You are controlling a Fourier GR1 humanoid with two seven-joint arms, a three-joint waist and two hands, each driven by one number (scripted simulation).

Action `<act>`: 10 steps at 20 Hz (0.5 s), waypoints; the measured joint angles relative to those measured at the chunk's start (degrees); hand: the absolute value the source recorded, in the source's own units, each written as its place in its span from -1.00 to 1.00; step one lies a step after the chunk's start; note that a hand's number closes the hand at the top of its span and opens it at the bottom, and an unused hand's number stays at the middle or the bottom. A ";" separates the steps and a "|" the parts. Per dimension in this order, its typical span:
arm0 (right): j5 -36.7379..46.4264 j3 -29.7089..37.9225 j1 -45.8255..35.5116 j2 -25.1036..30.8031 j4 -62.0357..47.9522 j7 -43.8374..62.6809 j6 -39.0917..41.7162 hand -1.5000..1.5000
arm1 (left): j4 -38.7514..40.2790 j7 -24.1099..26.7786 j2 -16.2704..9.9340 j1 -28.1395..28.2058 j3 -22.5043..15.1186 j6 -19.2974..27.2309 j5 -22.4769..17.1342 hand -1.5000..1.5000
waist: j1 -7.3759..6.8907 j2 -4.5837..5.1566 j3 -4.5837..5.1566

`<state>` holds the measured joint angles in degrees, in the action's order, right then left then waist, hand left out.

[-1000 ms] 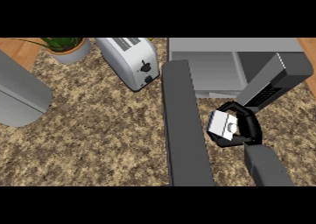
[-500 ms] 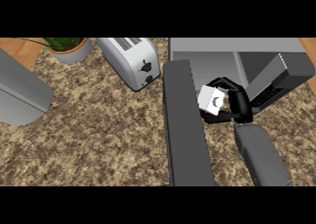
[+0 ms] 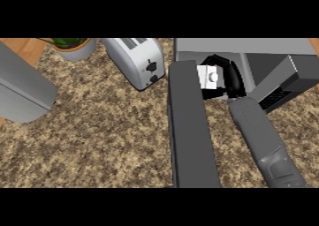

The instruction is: Pick up the milk, place it into the microwave and close the microwave

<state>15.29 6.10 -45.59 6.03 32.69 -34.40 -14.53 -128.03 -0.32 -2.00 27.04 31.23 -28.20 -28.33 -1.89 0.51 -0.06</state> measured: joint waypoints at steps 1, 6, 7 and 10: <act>0.60 0.30 -1.58 -0.05 -2.17 0.15 -1.53 1.00 | 0.33 0.24 0.18 -0.14 -0.18 -0.30 0.18 -1.00 | -0.37 0.15 -0.01; 1.84 2.56 -7.22 1.04 -11.12 -1.08 -6.92 1.00 | 1.81 0.27 -0.17 -1.73 -0.70 -0.99 0.58 -1.00 | -1.47 0.71 -0.02; 2.04 2.90 -8.25 1.29 -12.49 -1.25 -7.86 1.00 | 1.91 0.27 -0.17 -2.05 -0.84 -0.98 0.88 -1.00 | -1.66 0.82 -0.04; 2.23 4.08 -10.79 2.37 -15.72 -1.55 -10.21 1.00 | 2.31 0.38 -0.25 -3.13 -1.09 -0.91 1.27 -1.00 | -2.34 1.18 -0.06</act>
<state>17.53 10.18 -56.38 8.40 16.97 -35.96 -24.74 -125.72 0.06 -2.25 23.91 30.14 -29.11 -27.06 -4.24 1.68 -0.12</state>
